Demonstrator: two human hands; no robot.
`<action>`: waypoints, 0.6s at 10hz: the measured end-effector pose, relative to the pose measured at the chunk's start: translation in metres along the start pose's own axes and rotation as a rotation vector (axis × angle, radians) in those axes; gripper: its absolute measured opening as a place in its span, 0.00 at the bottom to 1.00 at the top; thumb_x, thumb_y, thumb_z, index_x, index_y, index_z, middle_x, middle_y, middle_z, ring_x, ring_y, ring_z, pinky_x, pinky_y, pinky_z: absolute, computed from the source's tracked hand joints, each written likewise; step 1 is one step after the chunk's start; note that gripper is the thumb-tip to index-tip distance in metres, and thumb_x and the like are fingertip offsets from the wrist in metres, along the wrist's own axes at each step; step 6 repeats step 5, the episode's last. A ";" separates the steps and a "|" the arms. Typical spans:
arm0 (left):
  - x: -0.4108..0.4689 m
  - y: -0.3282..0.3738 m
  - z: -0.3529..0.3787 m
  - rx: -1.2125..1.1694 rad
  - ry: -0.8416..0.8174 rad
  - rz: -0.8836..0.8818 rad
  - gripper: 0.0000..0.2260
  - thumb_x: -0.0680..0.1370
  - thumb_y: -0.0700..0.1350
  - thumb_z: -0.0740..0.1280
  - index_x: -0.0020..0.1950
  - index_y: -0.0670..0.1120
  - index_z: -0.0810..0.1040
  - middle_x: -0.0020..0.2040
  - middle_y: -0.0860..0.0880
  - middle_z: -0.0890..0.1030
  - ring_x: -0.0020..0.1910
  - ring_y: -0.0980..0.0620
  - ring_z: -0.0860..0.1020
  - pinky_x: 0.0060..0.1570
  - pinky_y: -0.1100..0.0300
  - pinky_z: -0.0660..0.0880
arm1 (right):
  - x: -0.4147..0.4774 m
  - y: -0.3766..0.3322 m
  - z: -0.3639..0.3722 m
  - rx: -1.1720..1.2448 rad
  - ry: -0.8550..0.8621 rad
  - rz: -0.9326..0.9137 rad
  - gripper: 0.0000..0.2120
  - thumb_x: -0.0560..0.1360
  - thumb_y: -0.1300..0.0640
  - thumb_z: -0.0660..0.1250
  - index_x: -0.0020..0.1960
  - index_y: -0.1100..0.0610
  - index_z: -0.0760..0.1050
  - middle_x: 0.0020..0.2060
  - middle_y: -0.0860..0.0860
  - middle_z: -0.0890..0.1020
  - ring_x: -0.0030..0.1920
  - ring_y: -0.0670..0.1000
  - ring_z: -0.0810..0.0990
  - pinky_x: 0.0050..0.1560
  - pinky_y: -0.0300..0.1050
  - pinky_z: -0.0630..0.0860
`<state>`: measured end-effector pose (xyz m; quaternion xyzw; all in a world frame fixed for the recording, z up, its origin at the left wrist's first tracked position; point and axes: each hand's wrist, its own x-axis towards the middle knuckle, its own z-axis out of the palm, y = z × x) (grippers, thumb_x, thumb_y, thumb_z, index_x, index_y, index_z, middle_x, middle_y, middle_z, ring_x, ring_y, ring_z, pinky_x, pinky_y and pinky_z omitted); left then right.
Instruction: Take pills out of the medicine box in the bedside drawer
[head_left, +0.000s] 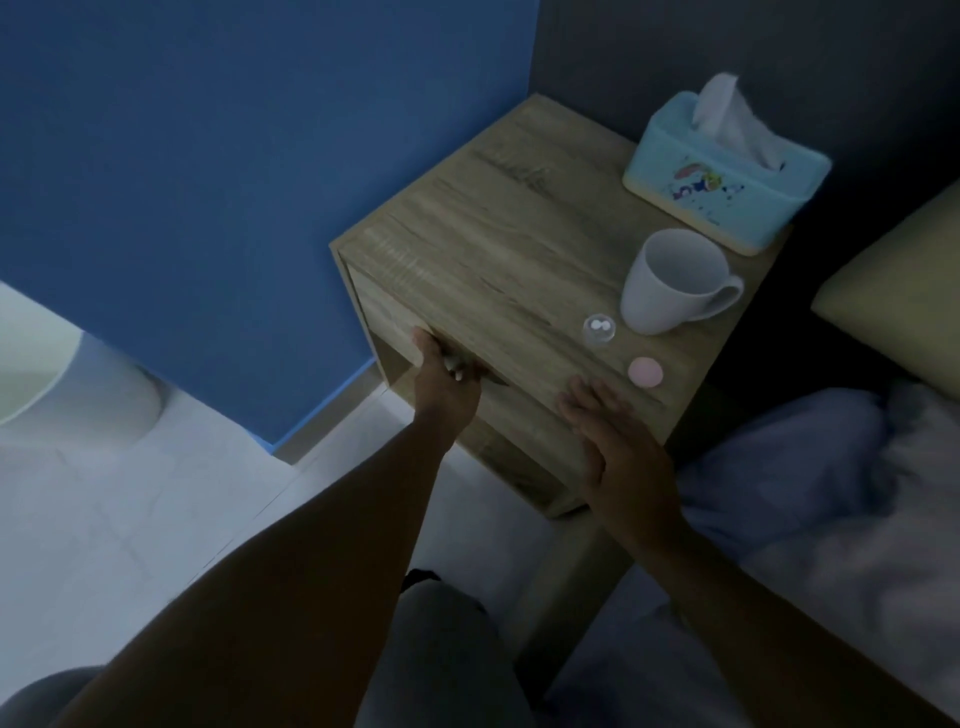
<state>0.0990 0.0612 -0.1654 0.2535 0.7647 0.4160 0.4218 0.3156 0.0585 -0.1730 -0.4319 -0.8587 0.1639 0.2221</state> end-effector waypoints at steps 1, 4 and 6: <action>0.000 0.003 -0.011 0.074 -0.039 -0.001 0.39 0.79 0.39 0.65 0.80 0.52 0.42 0.76 0.44 0.66 0.73 0.44 0.66 0.64 0.55 0.69 | 0.001 -0.001 -0.002 0.045 -0.026 0.030 0.19 0.80 0.65 0.60 0.69 0.56 0.76 0.72 0.51 0.74 0.75 0.50 0.67 0.74 0.55 0.66; -0.064 0.021 -0.069 0.294 -0.065 0.141 0.26 0.81 0.41 0.58 0.79 0.51 0.56 0.70 0.37 0.72 0.68 0.36 0.71 0.67 0.40 0.70 | 0.008 -0.023 -0.029 -0.167 -0.380 0.020 0.32 0.77 0.69 0.59 0.79 0.58 0.59 0.80 0.53 0.57 0.80 0.53 0.54 0.79 0.48 0.55; -0.088 0.038 -0.092 0.291 -0.036 0.190 0.24 0.81 0.45 0.60 0.78 0.51 0.61 0.73 0.42 0.70 0.70 0.42 0.71 0.69 0.45 0.70 | -0.001 -0.048 -0.049 -0.204 -0.451 0.040 0.32 0.77 0.65 0.59 0.80 0.56 0.55 0.80 0.51 0.57 0.80 0.51 0.54 0.77 0.46 0.59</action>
